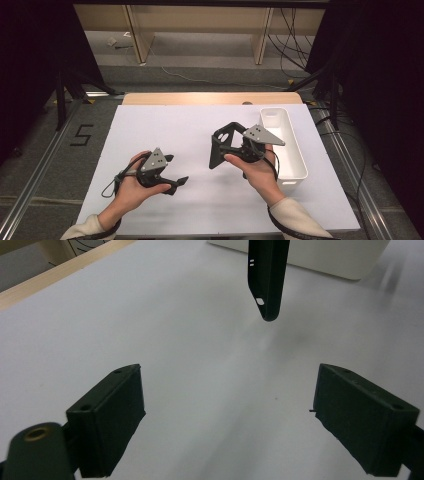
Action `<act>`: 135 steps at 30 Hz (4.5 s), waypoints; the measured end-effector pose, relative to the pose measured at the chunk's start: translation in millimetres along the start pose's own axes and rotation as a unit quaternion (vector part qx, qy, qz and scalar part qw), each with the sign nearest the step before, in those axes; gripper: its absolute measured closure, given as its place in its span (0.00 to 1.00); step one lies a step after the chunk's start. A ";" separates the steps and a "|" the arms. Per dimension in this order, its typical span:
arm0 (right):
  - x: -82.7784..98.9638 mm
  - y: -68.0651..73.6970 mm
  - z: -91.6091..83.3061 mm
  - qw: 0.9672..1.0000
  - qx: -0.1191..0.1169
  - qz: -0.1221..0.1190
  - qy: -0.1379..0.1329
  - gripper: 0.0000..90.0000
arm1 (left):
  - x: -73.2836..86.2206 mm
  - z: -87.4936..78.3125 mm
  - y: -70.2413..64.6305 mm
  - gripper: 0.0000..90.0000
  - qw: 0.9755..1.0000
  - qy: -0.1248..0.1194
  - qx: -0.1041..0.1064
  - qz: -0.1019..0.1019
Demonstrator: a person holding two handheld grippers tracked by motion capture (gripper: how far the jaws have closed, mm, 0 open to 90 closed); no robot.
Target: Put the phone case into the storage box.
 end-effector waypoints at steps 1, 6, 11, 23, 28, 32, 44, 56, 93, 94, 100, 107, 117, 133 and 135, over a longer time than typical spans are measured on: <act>-1.0 -0.5 -0.4 1.000 -0.001 0.001 -0.002 0.16 | 0.0 0.0 0.1 0.14 1.000 0.000 0.000 0.000; -4.9 -4.4 -4.0 1.000 0.003 0.000 -0.004 0.16 | -0.3 -0.5 0.5 0.14 1.000 0.000 -0.002 0.001; -11.7 -10.2 -8.0 1.000 0.008 0.002 -0.012 0.16 | 0.4 -0.3 1.3 0.14 1.000 0.001 -0.002 0.000; -20.1 -24.2 -14.7 1.000 0.025 0.004 -0.017 0.16 | 0.1 -1.3 2.5 0.14 1.000 -0.002 -0.002 0.001; -23.3 -28.4 -17.1 0.999 0.030 0.006 -0.022 0.16 | 1.9 -2.9 7.1 0.14 1.000 -0.002 -0.007 -0.001; -26.5 -32.0 -19.6 0.999 0.033 0.009 -0.026 0.16 | 4.4 -4.2 10.5 0.14 1.000 0.000 -0.011 -0.001; -34.4 -44.7 -28.1 0.998 0.047 0.011 -0.034 0.16 | 8.2 -3.8 12.4 0.14 1.000 0.005 -0.013 -0.003; -39.3 -52.7 -32.9 0.998 0.060 0.008 -0.034 0.16 | 8.3 -3.2 12.3 0.14 1.000 0.004 -0.013 -0.004; -54.7 -66.5 -45.3 0.996 0.078 0.009 -0.047 0.17 | 8.0 -3.3 12.6 0.14 1.000 0.004 -0.015 -0.003; -55.0 -66.9 -45.5 0.996 0.079 0.008 -0.047 0.17 | 7.9 -3.4 12.7 0.14 1.000 0.004 -0.016 -0.004; -56.6 -68.4 -46.7 0.995 0.081 0.009 -0.050 0.17 | 7.9 -3.4 12.7 0.14 1.000 0.003 -0.016 -0.004; -59.4 -68.7 -48.9 0.995 0.082 0.009 -0.057 0.17 | 7.6 -3.4 12.8 0.14 1.000 0.002 -0.017 -0.003; -68.6 -70.2 -53.7 0.991 0.089 -0.003 -0.096 0.17 | 7.5 -3.5 12.9 0.14 1.000 0.002 -0.017 -0.003; -78.8 -74.9 -62.2 0.989 0.097 -0.001 -0.112 0.17 | 6.8 -3.8 13.2 0.14 1.000 0.000 -0.018 -0.003; -79.8 -75.9 -63.2 0.989 0.098 -0.001 -0.113 0.17 | 6.6 -3.7 13.2 0.14 1.000 0.000 -0.019 -0.003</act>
Point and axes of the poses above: each handheld gripper's, and its own axes: z roughly forward along the jaws, x roughly out of its underside, y roughly to its left, the point moved 9 cm from there along z, roughly forward along the jaws, and after that the axes turned 9 degrees about z, right-handed, at the moved point
